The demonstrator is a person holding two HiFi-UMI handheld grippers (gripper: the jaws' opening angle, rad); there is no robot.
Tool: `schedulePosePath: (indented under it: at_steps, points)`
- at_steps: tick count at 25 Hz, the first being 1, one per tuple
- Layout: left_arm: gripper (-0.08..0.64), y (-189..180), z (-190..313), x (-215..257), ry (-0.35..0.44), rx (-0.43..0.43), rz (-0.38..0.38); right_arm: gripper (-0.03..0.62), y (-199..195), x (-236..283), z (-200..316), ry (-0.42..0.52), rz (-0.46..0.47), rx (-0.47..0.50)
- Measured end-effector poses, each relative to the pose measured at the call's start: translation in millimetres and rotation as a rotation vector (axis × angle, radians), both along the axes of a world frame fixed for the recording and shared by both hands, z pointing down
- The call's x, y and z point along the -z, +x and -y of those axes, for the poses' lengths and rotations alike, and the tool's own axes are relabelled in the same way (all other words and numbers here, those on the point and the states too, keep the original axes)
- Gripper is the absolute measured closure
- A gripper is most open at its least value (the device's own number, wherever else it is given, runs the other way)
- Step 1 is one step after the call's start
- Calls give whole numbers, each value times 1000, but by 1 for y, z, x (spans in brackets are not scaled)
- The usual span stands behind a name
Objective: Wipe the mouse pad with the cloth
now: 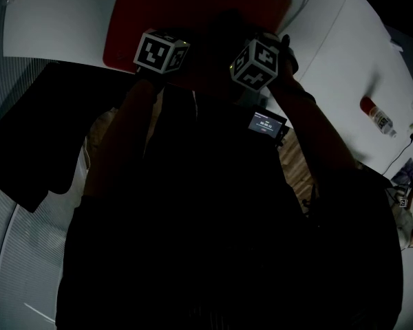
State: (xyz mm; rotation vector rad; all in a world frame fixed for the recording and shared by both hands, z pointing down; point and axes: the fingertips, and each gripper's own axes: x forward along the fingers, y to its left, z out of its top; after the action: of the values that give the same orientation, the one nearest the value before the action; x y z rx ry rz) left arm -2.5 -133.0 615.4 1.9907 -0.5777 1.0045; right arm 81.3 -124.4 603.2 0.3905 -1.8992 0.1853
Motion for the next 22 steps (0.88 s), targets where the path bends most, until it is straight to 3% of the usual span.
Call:
schedulePosePath:
  at_steps: [3, 5, 7, 9, 13, 16, 19, 22]
  points:
    - [552, 3, 0, 1, 1, -14, -8, 526, -52, -3, -64, -51, -7, 220]
    - [552, 1, 2, 3, 9, -10, 2, 526, -64, -5, -81, -90, 19, 301]
    - [552, 0, 3, 2, 12, 0, 8, 526, -56, -3, -68, -168, 125, 245]
    - [552, 3, 3, 1, 9, 20, -5, 526, -31, -1, -31, -167, 179, 135]
    - [552, -1, 1, 1, 19, 43, -13, 525, 45, -1, 60, -10, 106, -116]
    - [552, 0, 1, -1, 20, 36, -7, 525, 93, 3, 101, 38, 69, -288]
    - [554, 1, -1, -3, 13, 33, -9, 525, 106, 4, 109, 70, 33, -338]
    - [552, 1, 0, -3, 18, 32, -11, 531, 92, 4, 95, 78, -9, -276]
